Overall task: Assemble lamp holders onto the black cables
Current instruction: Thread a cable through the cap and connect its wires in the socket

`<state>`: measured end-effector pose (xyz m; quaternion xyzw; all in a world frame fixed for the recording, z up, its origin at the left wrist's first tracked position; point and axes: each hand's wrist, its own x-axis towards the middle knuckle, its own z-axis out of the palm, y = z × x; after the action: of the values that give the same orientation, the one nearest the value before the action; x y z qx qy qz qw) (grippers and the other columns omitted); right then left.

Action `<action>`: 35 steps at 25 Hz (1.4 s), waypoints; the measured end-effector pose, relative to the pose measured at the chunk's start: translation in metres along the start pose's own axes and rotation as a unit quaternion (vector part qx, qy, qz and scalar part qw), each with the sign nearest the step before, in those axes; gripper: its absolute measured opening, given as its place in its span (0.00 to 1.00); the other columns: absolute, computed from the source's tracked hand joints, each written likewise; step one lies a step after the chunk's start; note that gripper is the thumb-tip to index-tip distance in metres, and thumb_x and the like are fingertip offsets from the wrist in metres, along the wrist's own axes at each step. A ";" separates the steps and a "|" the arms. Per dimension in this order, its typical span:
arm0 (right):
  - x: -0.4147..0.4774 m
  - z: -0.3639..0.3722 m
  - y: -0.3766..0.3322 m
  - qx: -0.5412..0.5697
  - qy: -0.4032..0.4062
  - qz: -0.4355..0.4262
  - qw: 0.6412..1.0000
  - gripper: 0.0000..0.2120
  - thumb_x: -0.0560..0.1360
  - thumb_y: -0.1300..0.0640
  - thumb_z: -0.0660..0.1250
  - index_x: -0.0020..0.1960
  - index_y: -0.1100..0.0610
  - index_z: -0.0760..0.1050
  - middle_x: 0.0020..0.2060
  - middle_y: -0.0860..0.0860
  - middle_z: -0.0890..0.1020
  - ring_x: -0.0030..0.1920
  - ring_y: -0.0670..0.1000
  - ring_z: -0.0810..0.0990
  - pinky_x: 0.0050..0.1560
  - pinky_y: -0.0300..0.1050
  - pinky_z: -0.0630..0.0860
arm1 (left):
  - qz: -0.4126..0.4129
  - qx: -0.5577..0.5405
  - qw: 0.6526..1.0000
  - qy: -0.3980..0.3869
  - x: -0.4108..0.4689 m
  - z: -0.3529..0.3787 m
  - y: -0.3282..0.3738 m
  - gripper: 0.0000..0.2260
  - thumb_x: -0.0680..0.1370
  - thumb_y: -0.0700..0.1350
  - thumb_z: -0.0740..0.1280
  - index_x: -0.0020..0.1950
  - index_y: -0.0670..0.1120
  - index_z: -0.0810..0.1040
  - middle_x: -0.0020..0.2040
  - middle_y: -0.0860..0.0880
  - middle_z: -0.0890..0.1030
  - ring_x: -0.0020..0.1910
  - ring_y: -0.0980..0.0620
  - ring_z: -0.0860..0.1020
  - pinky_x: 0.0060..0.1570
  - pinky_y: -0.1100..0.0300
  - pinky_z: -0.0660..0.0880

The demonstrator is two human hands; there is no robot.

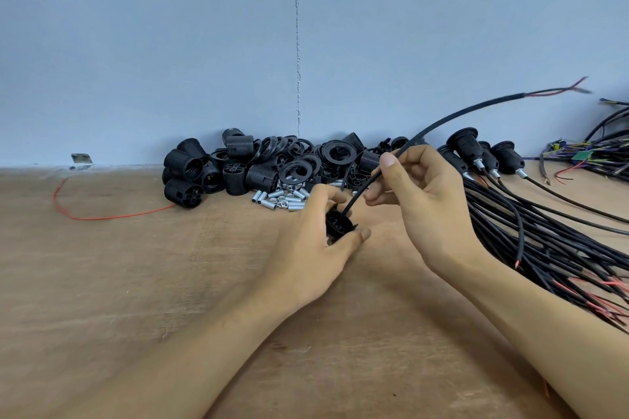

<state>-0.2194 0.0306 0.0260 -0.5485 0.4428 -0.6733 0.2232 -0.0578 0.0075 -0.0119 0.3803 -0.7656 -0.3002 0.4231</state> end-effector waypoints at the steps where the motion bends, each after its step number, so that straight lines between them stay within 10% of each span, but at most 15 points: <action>1: 0.000 0.000 -0.002 -0.001 0.007 -0.006 1.000 0.09 0.81 0.54 0.67 0.48 0.60 0.73 0.33 0.53 0.83 0.36 0.52 0.84 0.41 0.42 0.81 | 0.007 -0.001 1.000 -0.019 -0.002 0.001 0.003 0.16 0.75 0.57 0.73 0.55 0.64 0.68 0.52 0.57 0.81 0.53 0.60 0.79 0.52 0.63 0.74; 8: 0.006 -0.008 -0.009 -0.014 0.015 -0.028 0.999 0.07 0.82 0.56 0.65 0.46 0.57 0.76 0.36 0.50 0.82 0.33 0.50 0.78 0.43 0.50 0.80 | -0.103 -0.273 0.954 -0.070 0.003 0.003 0.020 0.17 0.74 0.44 0.76 0.60 0.48 0.77 0.51 0.50 0.86 0.39 0.54 0.83 0.38 0.61 0.77; 15: -0.004 0.002 -0.007 -0.071 -0.060 -0.020 0.995 0.07 0.81 0.56 0.67 0.44 0.55 0.79 0.31 0.43 0.77 0.33 0.44 0.75 0.37 0.38 0.75 | -0.099 -0.277 0.949 -0.116 0.002 0.003 0.022 0.11 0.78 0.41 0.74 0.59 0.46 0.79 0.51 0.47 0.85 0.42 0.50 0.84 0.42 0.63 0.76; 21: -0.003 -0.001 -0.010 -0.001 -0.130 0.057 0.990 0.10 0.81 0.58 0.65 0.46 0.63 0.80 0.34 0.52 0.80 0.35 0.47 0.78 0.30 0.41 0.74 | -0.121 -0.471 0.861 -0.148 0.011 0.000 0.035 0.07 0.76 0.43 0.73 0.52 0.43 0.82 0.47 0.43 0.84 0.43 0.43 0.85 0.45 0.56 0.81; 29: -0.006 0.002 0.005 -0.062 -0.178 0.059 0.980 0.17 0.83 0.44 0.57 0.64 0.48 0.78 0.54 0.48 0.85 0.53 0.52 0.84 0.54 0.52 0.81 | -0.096 -0.357 0.929 -0.015 0.017 -0.007 0.021 0.07 0.76 0.48 0.74 0.54 0.50 0.86 0.49 0.52 0.87 0.47 0.57 0.83 0.48 0.62 0.78; 35: -0.005 -0.001 0.011 -0.066 -0.261 0.082 0.960 0.15 0.81 0.59 0.66 0.68 0.52 0.74 0.34 0.50 0.81 0.32 0.47 0.78 0.37 0.38 0.76 | -0.122 -0.380 0.916 0.037 0.023 -0.015 0.015 0.05 0.77 0.44 0.73 0.52 0.47 0.85 0.46 0.47 0.86 0.44 0.52 0.82 0.44 0.60 0.78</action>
<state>-0.2211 0.0290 0.0138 -0.6804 0.4557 -0.4560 0.3485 -0.0583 -0.0060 0.0165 0.2919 -0.5254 -0.6035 0.5240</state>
